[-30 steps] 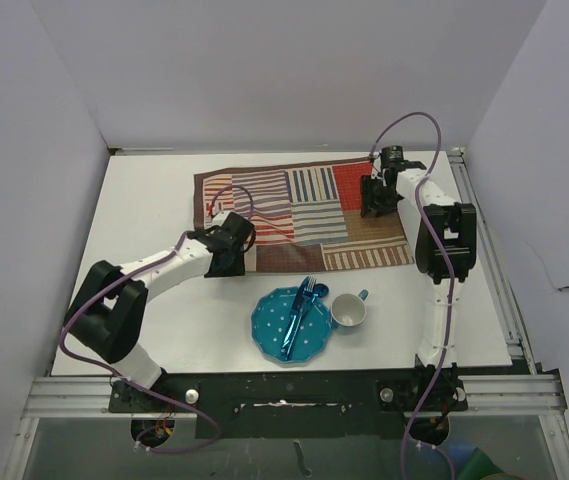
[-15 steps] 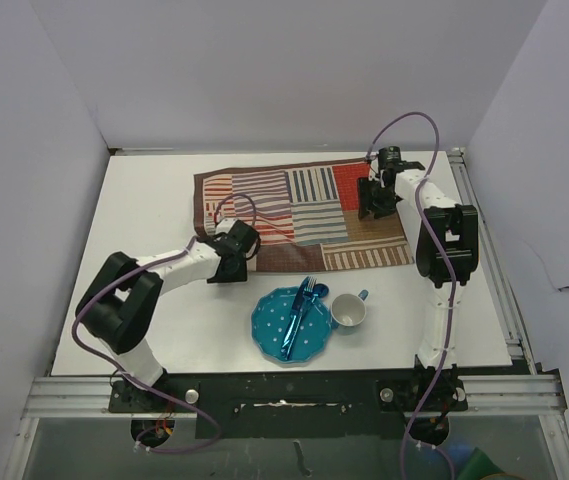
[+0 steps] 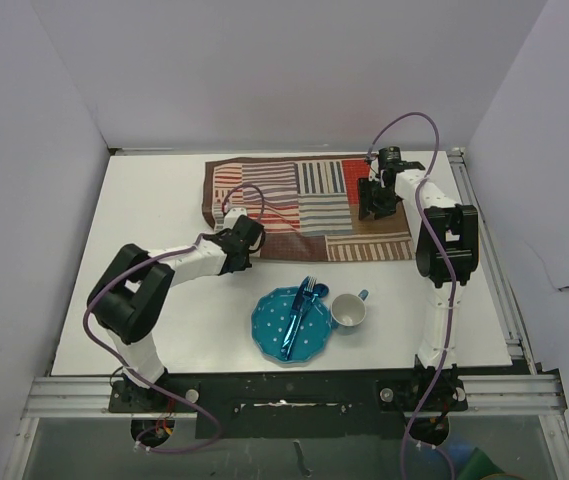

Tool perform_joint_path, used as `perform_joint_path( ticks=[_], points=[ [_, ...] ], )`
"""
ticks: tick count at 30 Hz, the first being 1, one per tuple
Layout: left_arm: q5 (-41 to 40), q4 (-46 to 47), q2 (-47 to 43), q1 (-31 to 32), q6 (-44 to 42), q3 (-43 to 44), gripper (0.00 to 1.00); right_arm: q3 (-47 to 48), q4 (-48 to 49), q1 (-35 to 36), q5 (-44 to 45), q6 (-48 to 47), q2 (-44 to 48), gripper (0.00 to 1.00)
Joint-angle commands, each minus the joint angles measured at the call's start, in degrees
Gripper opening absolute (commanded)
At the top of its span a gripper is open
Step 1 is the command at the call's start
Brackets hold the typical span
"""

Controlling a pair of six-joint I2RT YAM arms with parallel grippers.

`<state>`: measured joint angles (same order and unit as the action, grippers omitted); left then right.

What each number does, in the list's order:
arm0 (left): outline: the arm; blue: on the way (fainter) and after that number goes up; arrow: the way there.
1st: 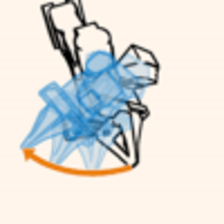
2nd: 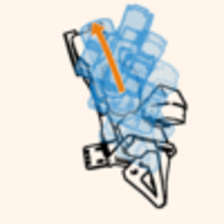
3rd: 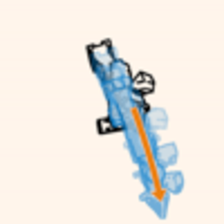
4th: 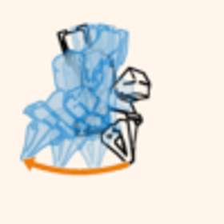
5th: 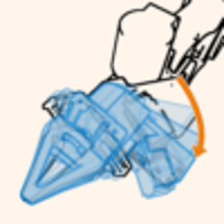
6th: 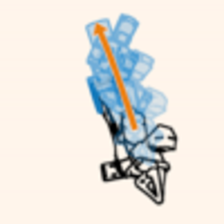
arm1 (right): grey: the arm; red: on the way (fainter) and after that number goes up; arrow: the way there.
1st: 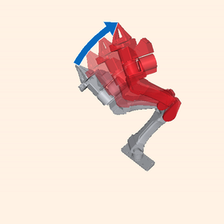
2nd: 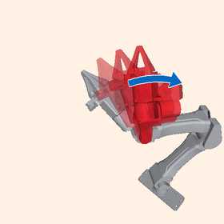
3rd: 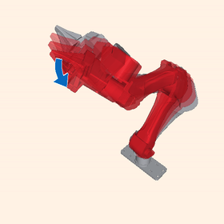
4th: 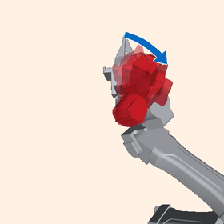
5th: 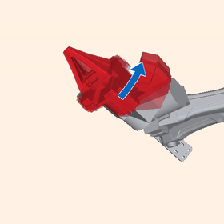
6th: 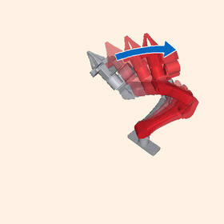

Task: Set the dinner table for one person
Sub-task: Flatten out the napkin at the center of the board.

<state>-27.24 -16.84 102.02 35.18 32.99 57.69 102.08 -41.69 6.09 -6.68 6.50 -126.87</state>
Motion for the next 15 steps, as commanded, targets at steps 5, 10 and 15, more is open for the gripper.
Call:
perform_joint_path(
  ticks=[5,10,15],
  points=[
    [2.2,10.8,1.7,-0.4,-0.8,-2.9,0.0,-0.5,0.1,-0.1,-0.4,-0.4,4.2,0.47],
    [-0.8,9.2,-1.9,-0.1,-2.4,-0.6,0.0,-1.1,-0.1,0.7,-1.3,-0.3,4.8,0.47],
    [-3.8,7.7,-3.3,-1.1,-5.5,4.0,0.0,-0.5,-2.4,5.2,-2.2,-1.9,6.3,0.47]
  ],
)
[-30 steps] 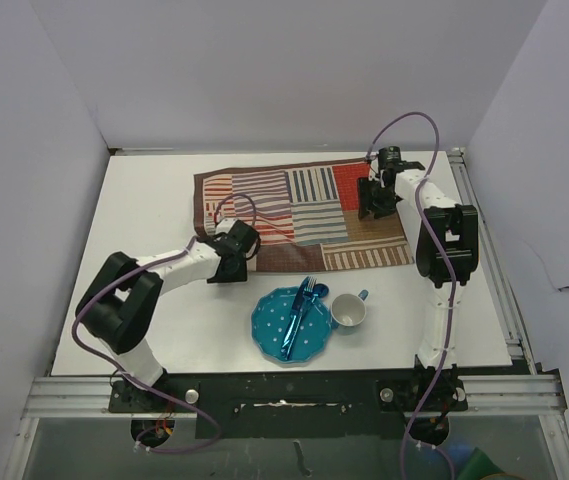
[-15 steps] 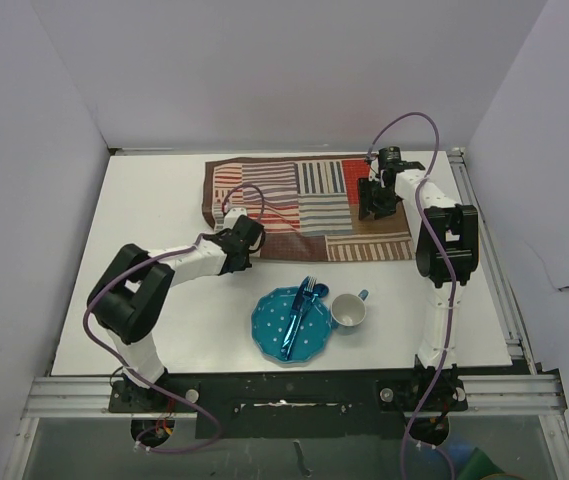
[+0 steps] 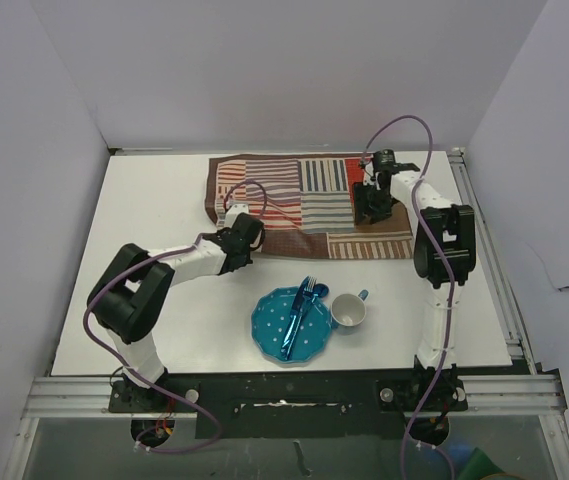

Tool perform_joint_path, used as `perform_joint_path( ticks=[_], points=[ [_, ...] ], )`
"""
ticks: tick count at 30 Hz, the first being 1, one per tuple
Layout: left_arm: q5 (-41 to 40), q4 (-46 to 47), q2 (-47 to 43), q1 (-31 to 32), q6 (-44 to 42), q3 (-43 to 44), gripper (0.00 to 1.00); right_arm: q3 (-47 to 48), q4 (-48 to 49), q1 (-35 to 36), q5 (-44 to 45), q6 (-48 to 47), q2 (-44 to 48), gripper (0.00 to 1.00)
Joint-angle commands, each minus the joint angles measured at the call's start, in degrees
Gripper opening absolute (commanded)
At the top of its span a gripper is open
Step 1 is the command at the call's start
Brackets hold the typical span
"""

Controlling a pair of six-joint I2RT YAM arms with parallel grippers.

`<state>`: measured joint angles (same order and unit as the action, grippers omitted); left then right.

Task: Set the dinner table for one person
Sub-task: Flatten out the napkin at the center of the board.

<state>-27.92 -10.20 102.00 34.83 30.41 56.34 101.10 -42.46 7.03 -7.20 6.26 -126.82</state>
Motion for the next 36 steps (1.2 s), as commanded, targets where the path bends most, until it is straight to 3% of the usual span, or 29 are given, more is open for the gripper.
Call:
perform_joint_path(
  ticks=[1,12,17,23,26,30,36],
  points=[
    [-3.3,0.5,-2.8,-1.2,-3.3,6.6,0.0,0.6,-2.1,5.4,-1.2,-2.2,6.6,0.47],
    [-3.2,0.2,-4.2,-3.5,-3.0,9.4,0.0,-1.0,0.0,22.7,13.9,-9.9,12.7,0.47],
    [-3.7,-1.6,-6.0,-3.9,-2.6,9.9,0.0,0.8,0.6,25.5,9.3,-12.1,10.3,0.47],
    [-12.4,-9.0,-9.7,-7.3,1.7,5.8,0.0,3.2,0.3,29.2,7.1,-13.7,5.9,0.49],
    [-7.9,-8.5,-14.2,-12.1,4.1,0.5,0.1,6.2,-0.8,30.8,8.0,-14.1,3.2,0.49],
    [-5.4,-4.2,-20.9,-15.0,4.3,-5.8,0.11,10.5,-2.4,33.8,8.6,-15.1,-0.1,0.5],
    [-3.4,-5.3,-23.4,-16.5,5.1,-5.9,0.12,16.5,-4.8,37.4,11.2,-15.7,-4.3,0.5]
  ],
)
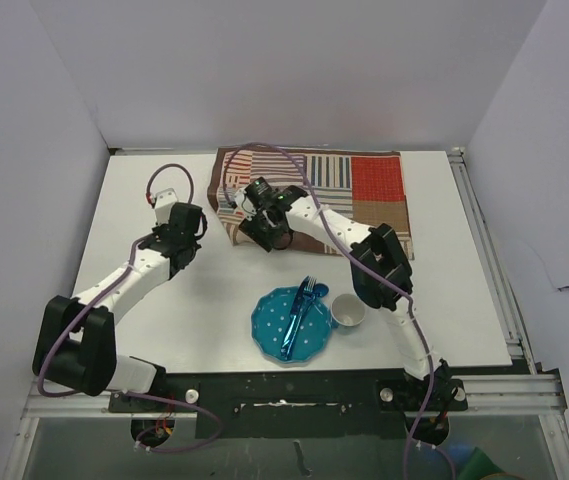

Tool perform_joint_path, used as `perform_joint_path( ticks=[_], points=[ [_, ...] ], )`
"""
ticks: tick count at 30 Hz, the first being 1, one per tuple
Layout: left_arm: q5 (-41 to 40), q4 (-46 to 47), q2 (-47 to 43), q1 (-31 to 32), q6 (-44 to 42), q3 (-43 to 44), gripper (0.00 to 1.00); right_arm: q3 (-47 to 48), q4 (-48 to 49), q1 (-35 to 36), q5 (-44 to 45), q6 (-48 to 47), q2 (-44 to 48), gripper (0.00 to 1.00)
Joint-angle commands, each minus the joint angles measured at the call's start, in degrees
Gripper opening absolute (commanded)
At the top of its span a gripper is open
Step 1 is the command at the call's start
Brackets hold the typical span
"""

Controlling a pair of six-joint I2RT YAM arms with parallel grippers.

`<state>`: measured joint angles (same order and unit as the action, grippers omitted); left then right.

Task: Set the dinner table for one person
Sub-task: Flatten out the napkin at the center of the board.

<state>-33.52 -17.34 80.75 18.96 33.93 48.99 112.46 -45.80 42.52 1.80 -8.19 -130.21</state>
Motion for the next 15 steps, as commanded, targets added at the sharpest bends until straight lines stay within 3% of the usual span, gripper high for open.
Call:
perform_joint_path(
  ticks=[1,15],
  points=[
    [2.8,1.7,-2.2,-0.8,1.8,1.5,0.12,5.5,-1.6,2.3,2.4,-1.3,-1.2,0.5],
    [6.3,1.5,-3.8,-0.9,3.3,-1.0,0.12,8.6,2.8,3.1,3.7,-5.3,-6.6,0.52]
  ],
)
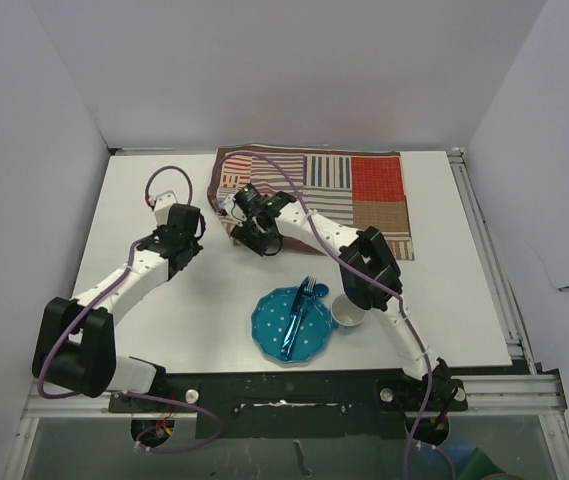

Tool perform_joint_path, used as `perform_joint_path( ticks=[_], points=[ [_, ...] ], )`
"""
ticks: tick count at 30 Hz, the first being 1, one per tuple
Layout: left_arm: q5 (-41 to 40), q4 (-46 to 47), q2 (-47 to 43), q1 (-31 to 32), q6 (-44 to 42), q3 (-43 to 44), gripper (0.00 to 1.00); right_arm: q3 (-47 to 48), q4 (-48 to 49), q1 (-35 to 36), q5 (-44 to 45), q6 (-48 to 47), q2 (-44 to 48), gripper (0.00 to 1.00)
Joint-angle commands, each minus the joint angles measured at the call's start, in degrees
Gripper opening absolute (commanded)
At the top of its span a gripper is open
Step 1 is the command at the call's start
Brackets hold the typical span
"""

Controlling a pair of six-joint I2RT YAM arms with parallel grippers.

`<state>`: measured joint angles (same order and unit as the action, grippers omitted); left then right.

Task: Set the dinner table for one person
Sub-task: Flatten out the napkin at the center of the board.

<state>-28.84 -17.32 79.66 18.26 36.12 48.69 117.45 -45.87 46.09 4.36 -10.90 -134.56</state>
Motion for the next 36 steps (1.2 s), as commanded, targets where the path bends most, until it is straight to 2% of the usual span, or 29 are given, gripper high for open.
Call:
perform_joint_path(
  ticks=[1,4,6,8,10,11,28,36],
  points=[
    [1.5,1.5,-3.2,-0.2,1.1,-1.1,0.12,4.6,2.8,-0.5,1.1,-2.8,-3.0,0.52],
    [1.0,1.6,-4.3,-0.3,0.8,-1.5,0.12,6.7,3.4,-0.6,0.4,-3.0,-4.8,0.52],
    [1.1,1.6,-4.4,-0.3,0.7,-1.4,0.12,7.1,4.4,-0.6,-0.1,-2.7,-5.4,0.46],
    [1.3,1.5,-4.1,-0.4,0.6,-1.4,0.12,7.3,5.0,-0.6,0.2,-2.4,-5.8,0.32],
    [1.5,1.6,-3.6,-0.4,0.7,-1.4,0.12,7.1,5.6,-0.6,0.9,-2.1,-5.8,0.08],
    [1.7,1.8,-3.3,-0.4,0.7,-1.5,0.12,6.9,5.8,-0.6,1.0,-2.0,-5.5,0.01],
    [4.1,5.4,3.8,0.1,0.8,-2.3,0.12,10.2,6.0,-2.7,3.3,3.2,7.1,0.0],
    [10.8,12.8,4.1,0.3,1.3,-4.9,0.11,6.9,7.7,-2.9,0.2,6.2,15.0,0.0]
  ],
)
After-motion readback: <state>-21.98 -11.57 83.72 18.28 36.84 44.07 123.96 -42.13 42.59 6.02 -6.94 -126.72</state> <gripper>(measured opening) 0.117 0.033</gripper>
